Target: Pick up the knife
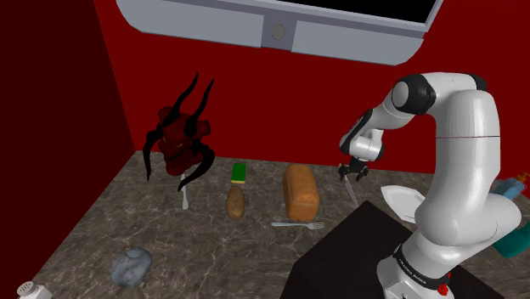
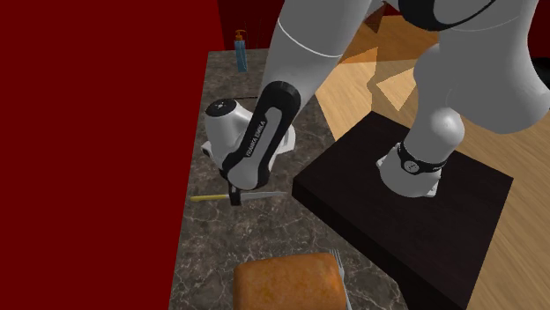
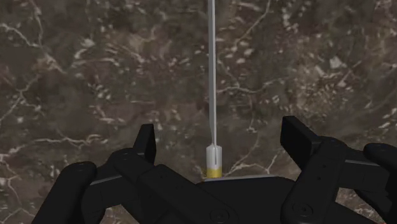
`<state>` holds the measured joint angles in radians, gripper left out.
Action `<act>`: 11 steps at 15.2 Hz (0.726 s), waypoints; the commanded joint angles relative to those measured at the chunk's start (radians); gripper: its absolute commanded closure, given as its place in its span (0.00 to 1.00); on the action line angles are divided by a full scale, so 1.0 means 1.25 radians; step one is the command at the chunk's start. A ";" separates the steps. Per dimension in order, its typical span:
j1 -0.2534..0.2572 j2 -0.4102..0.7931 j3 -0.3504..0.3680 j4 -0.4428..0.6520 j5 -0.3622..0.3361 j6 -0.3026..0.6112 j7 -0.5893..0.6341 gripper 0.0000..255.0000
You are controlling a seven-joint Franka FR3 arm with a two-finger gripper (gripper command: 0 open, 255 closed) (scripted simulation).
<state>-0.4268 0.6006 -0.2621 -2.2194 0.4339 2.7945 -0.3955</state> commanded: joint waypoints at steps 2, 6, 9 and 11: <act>-0.018 0.032 0.020 0.011 0.016 0.023 -0.013 0.00; -0.036 0.072 0.042 0.030 0.030 0.047 -0.025 0.00; -0.036 0.071 0.043 0.028 0.031 0.048 -0.025 1.00; -0.036 0.071 0.043 0.028 0.031 0.048 -0.025 1.00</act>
<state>-0.4711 0.6895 -0.2088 -2.1849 0.4721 2.8546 -0.4262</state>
